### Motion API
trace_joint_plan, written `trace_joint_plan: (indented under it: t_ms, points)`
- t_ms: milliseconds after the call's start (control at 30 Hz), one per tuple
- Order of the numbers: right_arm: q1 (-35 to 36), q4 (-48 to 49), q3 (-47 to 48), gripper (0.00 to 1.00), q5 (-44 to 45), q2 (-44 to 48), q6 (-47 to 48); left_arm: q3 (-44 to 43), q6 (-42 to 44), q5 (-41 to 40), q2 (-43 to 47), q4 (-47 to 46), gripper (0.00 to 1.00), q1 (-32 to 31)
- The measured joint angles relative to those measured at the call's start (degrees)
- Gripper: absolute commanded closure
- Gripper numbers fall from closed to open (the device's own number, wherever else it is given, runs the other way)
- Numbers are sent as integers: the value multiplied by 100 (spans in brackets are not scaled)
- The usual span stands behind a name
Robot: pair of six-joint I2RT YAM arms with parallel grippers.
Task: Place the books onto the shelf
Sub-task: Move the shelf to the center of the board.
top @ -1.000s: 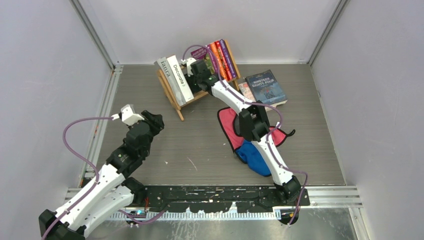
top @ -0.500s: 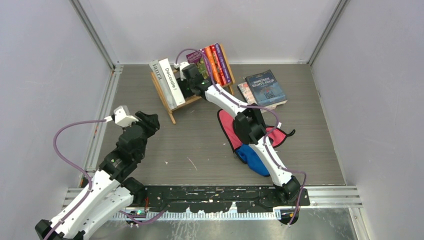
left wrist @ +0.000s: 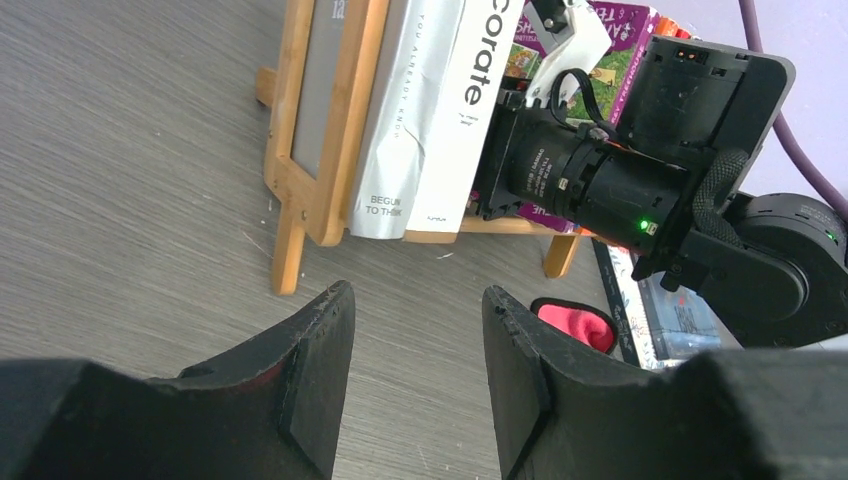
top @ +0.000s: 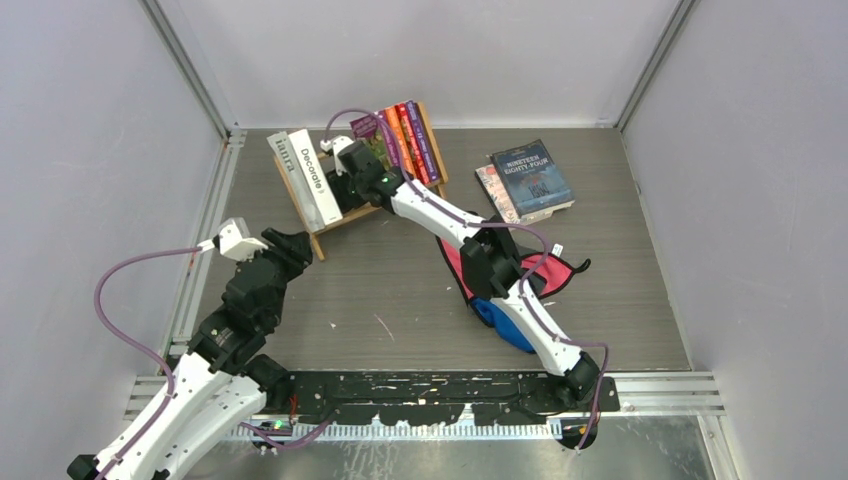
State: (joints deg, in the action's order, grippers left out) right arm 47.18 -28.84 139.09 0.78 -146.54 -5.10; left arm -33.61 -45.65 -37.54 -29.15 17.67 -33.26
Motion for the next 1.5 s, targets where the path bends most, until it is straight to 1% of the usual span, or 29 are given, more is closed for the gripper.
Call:
trace_joint_plan:
  t_ms: [167,367,600,867,1067,1233,1400,1500]
  points:
    - [111,103,-240,45,83,15,70,0,-39,4,0,24,50,0]
    - [160,551,-800,40,702,214,208,0,-44,7,-50,24,50,0]
    - [173,726,-1589,36,1215,903,374,0,-42,7,-138,24,50,0]
    - [175,833,-2072,35,1329,1703,505,-15,-42,31,-146,28,51,0]
    - [225,968,-2804,35,1370,2553,503,-208,-28,153,-227,39,48,0]
    - [295,1069,-3624,31,1591,3475,417,-334,13,358,-358,39,46,0]
    - [319,1272,-4898,25,2267,4833,203,-402,66,645,-623,26,46,-68]
    - [227,1429,-5657,23,2702,5659,-42,-494,109,765,-868,22,46,-286]
